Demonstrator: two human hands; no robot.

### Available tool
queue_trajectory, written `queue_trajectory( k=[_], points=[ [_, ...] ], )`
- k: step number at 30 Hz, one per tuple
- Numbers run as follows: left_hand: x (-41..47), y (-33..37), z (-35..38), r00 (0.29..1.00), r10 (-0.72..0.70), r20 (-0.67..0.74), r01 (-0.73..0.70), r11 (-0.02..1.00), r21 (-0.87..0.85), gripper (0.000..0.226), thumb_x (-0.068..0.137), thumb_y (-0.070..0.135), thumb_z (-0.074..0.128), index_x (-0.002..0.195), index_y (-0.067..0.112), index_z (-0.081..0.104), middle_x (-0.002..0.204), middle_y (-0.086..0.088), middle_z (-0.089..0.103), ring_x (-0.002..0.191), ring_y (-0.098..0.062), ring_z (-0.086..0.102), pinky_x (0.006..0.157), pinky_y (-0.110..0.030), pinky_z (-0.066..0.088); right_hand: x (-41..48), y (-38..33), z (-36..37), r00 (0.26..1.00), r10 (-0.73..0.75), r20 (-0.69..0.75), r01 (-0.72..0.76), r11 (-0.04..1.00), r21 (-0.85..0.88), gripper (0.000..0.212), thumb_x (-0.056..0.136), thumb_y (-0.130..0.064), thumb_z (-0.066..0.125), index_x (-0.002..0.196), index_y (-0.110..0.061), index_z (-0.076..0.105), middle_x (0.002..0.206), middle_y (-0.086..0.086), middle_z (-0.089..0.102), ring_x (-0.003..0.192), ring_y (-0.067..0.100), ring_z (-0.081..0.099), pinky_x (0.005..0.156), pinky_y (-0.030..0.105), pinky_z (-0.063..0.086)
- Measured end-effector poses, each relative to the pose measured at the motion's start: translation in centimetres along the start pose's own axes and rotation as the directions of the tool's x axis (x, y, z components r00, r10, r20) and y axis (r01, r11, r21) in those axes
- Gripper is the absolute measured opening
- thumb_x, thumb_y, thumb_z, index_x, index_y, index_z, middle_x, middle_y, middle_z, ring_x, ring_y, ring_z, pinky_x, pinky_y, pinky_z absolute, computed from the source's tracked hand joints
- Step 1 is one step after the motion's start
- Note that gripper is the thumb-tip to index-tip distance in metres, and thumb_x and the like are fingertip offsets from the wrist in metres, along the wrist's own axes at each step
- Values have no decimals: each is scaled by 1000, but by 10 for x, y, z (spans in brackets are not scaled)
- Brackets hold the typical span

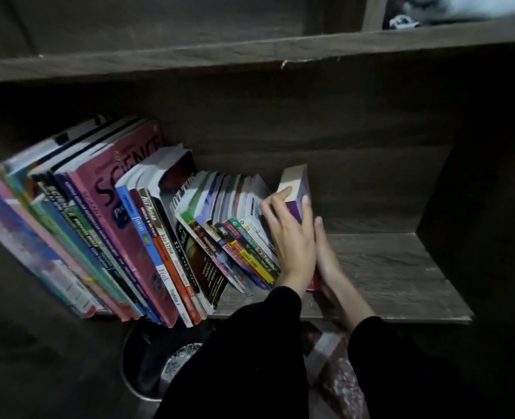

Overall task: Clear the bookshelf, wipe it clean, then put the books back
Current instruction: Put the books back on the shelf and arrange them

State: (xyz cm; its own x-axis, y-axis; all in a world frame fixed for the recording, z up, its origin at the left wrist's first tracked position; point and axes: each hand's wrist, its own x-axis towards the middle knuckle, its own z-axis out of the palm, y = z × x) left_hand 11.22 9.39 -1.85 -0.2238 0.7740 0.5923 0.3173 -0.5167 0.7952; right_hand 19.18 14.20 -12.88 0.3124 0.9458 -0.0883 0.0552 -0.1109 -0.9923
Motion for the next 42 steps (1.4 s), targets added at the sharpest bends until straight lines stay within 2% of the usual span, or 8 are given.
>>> queue_trajectory(
  k=[6, 11, 16, 19, 23, 27, 34, 42],
  points=[
    [-34, -33, -19, 938, 328, 112, -346, 894, 283, 54, 94, 33, 53, 141, 18, 30, 149, -17, 25, 142, -31, 20, 120, -32, 12, -20, -4, -10, 999, -13, 33, 10, 997, 74, 87, 69, -92, 38, 142, -45, 36, 152, -14, 32, 140, 10, 31, 116, 47, 23],
    [-61, -86, -56, 983, -29, -180, 94, 928, 362, 75, 94, 46, 44, 152, 25, 1, 159, -3, -5, 147, -25, -5, 114, -62, 13, -12, 0, 6, 994, 7, 111, -19, 993, 113, 86, 68, -91, 41, 143, -49, 30, 149, -16, 37, 135, 13, 39, 113, 51, 28],
    [-51, -118, -60, 994, 77, -82, -49, 953, 298, 66, 104, 42, 22, 149, 23, -22, 156, -2, -26, 147, -21, -11, 120, -43, 9, -9, 9, 49, 992, -23, 127, -2, 980, 197, 81, 71, -89, 43, 142, -51, 30, 152, -9, 36, 139, 18, 35, 113, 56, 25],
    [-45, -125, -73, 996, 76, -47, -49, 908, 417, 63, 105, 35, 20, 149, 17, -21, 157, -10, -20, 147, -20, -11, 120, -36, 6, -13, 13, 71, 991, -20, 129, -18, 958, 285, 84, 72, -88, 42, 144, -46, 32, 152, -10, 36, 139, 14, 35, 114, 53, 26],
    [-73, -108, -118, 922, 377, 83, -355, 743, 567, 63, 104, 29, 29, 152, 11, -9, 160, -6, -15, 147, -28, -11, 120, -44, -2, -13, 15, 78, 993, -14, 118, -33, 920, 390, 96, 71, -86, 48, 147, -29, 35, 150, 0, 41, 135, 20, 42, 112, 50, 34],
    [-46, -109, -149, 934, 303, -189, -129, 780, 613, 71, 103, 44, 26, 149, 17, -21, 156, -17, -19, 146, -30, -16, 118, -47, -9, -19, 8, 79, 997, -27, 74, -5, 916, 402, 99, 71, -85, 48, 147, -23, 35, 148, 6, 43, 133, 24, 45, 110, 52, 35],
    [-8, -137, -125, 885, 321, -336, 40, 668, 743, 77, 99, 54, 19, 148, 8, -20, 157, 1, -24, 145, -21, -22, 117, -43, -8, -28, 1, 81, 995, 27, 95, -63, 917, 393, 95, 73, -85, 48, 149, -30, 29, 150, 3, 40, 132, 25, 46, 107, 58, 36],
    [-20, -127, -140, 947, 268, -179, -45, 659, 750, 78, 100, 47, 30, 149, 5, -13, 158, -6, -21, 146, -27, -15, 119, -46, -3, -43, -13, 82, 997, 63, -35, -51, 960, 274, 65, 91, -69, 36, 145, -33, 36, 140, 1, 51, 126, 23, 52, 107, 51, 39]
  ],
)
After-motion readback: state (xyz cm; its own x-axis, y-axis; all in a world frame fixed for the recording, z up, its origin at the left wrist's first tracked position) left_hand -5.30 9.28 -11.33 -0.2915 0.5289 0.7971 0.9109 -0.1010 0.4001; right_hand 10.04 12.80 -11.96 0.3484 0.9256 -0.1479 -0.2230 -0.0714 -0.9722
